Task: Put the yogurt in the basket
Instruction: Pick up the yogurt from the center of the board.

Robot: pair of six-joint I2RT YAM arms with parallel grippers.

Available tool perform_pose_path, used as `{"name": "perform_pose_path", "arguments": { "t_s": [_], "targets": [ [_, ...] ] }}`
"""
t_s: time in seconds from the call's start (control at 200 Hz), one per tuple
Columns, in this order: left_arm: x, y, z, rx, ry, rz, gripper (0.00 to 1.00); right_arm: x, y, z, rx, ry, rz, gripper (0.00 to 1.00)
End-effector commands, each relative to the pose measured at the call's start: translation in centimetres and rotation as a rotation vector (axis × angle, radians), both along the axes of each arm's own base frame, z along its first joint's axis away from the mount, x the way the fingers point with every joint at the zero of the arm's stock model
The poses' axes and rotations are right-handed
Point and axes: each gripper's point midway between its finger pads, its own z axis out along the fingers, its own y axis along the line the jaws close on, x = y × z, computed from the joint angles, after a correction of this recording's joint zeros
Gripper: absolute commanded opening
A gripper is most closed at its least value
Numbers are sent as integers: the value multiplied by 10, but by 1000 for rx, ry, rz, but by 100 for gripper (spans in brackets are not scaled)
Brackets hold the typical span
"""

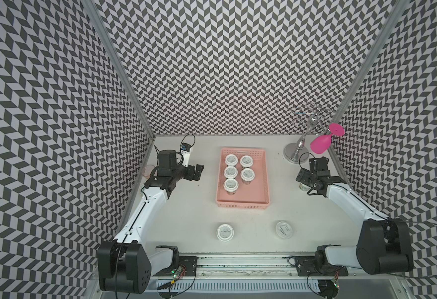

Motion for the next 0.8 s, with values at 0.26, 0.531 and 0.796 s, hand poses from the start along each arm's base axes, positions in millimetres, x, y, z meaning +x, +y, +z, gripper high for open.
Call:
{"name": "perform_pose_path", "arguments": {
  "t_s": [0.26, 0.531, 0.796],
  "targets": [
    [1, 0, 6, -19, -22, -7, 100, 8, 2, -22, 61, 63, 15, 99],
    [3, 0, 5, -17, -18, -6, 100, 12, -1, -20, 58, 56, 14, 94],
    [3, 0, 5, -19, -16, -8, 100, 15, -2, -18, 45, 53, 17, 88]
  ]
}}
